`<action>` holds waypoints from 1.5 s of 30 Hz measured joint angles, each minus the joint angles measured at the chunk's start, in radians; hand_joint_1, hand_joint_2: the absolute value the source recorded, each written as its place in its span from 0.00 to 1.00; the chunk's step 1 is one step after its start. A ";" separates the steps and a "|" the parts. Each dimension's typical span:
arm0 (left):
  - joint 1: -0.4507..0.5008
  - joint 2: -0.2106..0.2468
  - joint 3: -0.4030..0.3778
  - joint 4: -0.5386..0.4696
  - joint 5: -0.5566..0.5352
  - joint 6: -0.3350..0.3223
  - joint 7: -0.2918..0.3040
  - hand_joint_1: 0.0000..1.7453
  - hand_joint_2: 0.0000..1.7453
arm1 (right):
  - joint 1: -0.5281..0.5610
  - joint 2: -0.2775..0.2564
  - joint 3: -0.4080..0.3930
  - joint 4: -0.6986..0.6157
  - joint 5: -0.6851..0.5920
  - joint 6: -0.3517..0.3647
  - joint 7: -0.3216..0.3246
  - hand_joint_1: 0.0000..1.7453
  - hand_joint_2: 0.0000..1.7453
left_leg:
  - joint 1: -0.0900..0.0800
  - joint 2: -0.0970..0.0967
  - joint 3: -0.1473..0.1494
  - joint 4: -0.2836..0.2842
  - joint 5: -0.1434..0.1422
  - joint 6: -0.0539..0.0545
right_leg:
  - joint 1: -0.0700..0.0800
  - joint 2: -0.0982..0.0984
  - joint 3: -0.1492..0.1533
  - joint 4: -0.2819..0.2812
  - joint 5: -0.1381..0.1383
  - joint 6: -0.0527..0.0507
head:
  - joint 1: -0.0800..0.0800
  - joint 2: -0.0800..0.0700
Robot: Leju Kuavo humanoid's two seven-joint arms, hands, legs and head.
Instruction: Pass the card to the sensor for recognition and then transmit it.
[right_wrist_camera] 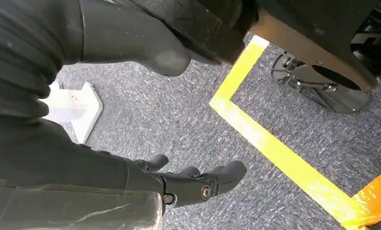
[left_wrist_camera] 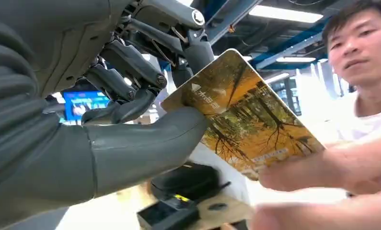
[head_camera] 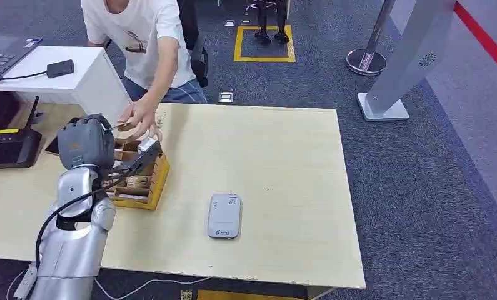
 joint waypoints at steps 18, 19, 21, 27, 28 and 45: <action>-0.041 -0.139 0.127 0.017 0.000 0.009 -0.079 0.00 1.00 | -0.001 0.000 0.010 0.001 0.000 0.002 0.005 0.00 1.00 | 0.000 0.000 0.000 0.000 0.000 0.000 | 0.000 0.000 0.000 0.000 0.000 0.000 | 0.000 0.000; -0.041 -0.144 0.129 0.017 0.000 0.010 -0.080 0.00 1.00 | -0.001 0.000 0.010 0.001 0.000 0.001 0.006 0.00 1.00 | 0.000 0.000 0.000 0.000 0.000 0.000 | 0.000 0.000 0.000 0.000 0.000 0.000 | 0.000 0.000; -0.041 -0.152 0.140 0.017 0.000 0.010 -0.081 0.00 1.00 | -0.001 0.000 0.011 0.001 0.000 0.001 0.007 0.00 1.00 | 0.000 0.000 0.000 0.000 0.000 0.000 | 0.000 0.000 0.000 0.000 0.000 0.000 | 0.000 0.000; -0.041 -0.165 0.152 0.017 0.000 0.011 -0.082 0.00 1.00 | -0.001 0.000 0.018 0.001 0.000 0.001 0.007 0.00 1.00 | 0.000 0.000 0.000 0.000 0.000 0.000 | 0.000 0.000 0.000 0.000 0.000 0.000 | 0.000 0.000; -0.041 -0.166 0.152 0.017 0.000 0.012 -0.082 0.00 1.00 | -0.001 0.000 0.019 0.001 0.000 0.001 0.007 0.00 1.00 | 0.000 0.000 0.000 0.000 0.000 0.000 | 0.000 0.000 0.000 0.000 0.000 0.000 | 0.000 0.000; -0.010 -0.231 0.227 -0.017 0.192 -0.032 -0.212 0.00 1.00 | 0.001 0.000 0.020 0.001 -0.002 -0.003 0.003 0.00 1.00 | 0.000 0.000 0.000 0.000 0.000 0.000 | 0.000 0.000 0.000 0.000 0.000 0.000 | 0.000 0.000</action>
